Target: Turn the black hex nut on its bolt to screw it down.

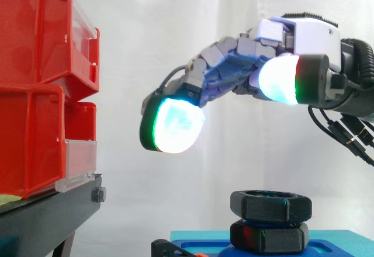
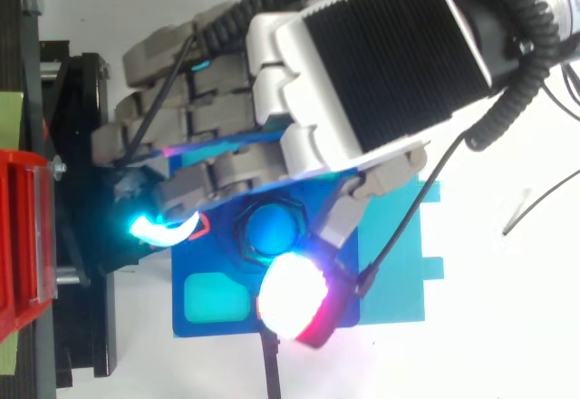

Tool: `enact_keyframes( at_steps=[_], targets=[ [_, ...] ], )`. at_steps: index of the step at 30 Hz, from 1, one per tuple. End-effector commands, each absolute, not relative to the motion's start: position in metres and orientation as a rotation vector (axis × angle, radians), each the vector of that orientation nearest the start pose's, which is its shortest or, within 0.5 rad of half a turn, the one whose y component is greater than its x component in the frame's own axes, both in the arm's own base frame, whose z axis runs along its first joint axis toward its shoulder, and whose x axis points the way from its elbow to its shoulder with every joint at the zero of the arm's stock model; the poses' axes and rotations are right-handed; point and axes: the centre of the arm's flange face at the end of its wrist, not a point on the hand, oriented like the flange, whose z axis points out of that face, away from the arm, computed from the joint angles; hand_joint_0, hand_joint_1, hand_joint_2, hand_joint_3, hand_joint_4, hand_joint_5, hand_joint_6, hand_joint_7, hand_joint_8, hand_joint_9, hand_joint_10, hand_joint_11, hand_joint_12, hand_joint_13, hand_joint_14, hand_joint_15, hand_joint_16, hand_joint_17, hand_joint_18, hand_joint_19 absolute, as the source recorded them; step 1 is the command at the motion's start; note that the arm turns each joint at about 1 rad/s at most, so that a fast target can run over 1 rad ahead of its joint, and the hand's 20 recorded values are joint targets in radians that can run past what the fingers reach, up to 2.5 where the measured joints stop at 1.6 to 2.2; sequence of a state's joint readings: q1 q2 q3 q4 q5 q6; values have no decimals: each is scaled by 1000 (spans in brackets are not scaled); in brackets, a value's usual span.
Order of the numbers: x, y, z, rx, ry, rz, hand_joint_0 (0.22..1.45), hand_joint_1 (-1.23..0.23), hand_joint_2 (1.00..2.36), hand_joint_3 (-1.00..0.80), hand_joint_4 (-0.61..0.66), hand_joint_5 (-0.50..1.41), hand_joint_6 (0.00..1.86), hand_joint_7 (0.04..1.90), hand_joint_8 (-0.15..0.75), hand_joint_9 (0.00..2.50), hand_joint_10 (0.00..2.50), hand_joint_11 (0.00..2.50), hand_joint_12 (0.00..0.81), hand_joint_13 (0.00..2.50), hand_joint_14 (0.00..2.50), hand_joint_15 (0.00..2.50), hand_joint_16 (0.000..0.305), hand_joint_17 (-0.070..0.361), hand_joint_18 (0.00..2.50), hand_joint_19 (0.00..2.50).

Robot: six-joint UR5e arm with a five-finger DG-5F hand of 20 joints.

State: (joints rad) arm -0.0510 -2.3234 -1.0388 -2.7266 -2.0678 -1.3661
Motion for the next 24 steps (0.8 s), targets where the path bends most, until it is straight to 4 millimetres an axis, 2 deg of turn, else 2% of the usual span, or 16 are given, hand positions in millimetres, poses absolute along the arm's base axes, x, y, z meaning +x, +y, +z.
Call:
enact_keyframes(
  at_steps=[1,16,24],
  targets=[
    [779,-107,309,-224,1385,454,511,-296,1000,-500,319,-218,840,564,301,474,8,329,361,652,8,265,49,109,528,330],
    [787,-56,305,-192,1415,460,511,-298,1000,-500,324,-217,838,563,304,476,7,329,363,656,8,269,49,109,535,329],
    [785,-43,300,-174,1458,459,511,-299,1000,-500,321,-217,837,562,305,477,7,326,365,659,8,266,49,110,537,329]
  ],
)
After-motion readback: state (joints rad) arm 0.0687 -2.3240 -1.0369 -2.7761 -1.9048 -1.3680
